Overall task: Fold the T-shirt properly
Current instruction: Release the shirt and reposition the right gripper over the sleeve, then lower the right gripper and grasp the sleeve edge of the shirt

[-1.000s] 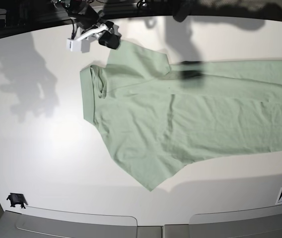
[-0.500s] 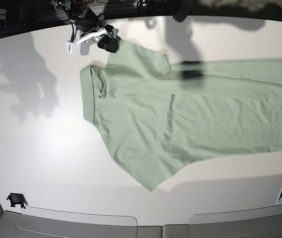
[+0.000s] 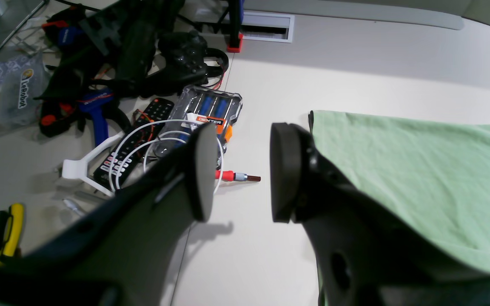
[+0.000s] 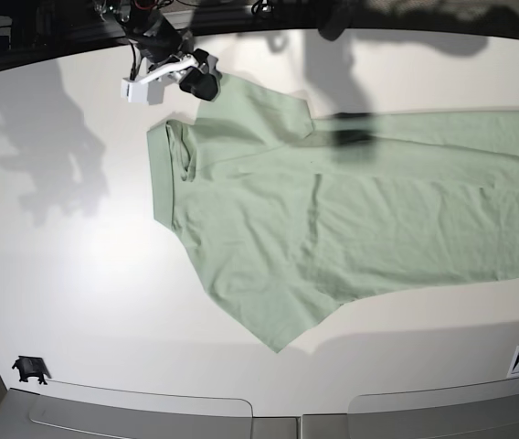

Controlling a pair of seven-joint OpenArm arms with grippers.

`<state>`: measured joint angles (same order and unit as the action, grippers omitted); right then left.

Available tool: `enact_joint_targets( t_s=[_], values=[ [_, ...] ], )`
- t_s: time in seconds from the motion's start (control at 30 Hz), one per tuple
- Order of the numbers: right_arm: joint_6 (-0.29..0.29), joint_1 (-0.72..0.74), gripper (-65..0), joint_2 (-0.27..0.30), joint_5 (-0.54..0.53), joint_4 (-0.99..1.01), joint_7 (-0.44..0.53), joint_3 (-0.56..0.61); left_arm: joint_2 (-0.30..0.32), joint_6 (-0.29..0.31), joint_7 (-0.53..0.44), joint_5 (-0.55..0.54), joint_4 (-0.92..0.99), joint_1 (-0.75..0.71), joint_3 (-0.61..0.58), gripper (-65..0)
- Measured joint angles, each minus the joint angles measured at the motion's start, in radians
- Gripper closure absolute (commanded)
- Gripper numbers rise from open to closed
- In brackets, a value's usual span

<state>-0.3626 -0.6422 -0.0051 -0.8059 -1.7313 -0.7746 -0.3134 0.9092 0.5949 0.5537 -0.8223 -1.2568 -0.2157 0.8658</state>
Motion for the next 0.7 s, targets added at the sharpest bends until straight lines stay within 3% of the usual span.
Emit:
enact_joint_targets(
  t_s=[0.3,0.7],
  values=[
    [0.003,0.0,-21.2,0.002,0.005,0.0,0.002,0.124,0.0,0.0,0.0,0.0,0.0,0.0,0.0,-19.4],
    [0.005,0.0,0.0,0.002,0.013,0.002,0.007,0.132,0.0,0.0,0.0,0.0,0.0,0.0,0.0,-19.4]
  ],
)
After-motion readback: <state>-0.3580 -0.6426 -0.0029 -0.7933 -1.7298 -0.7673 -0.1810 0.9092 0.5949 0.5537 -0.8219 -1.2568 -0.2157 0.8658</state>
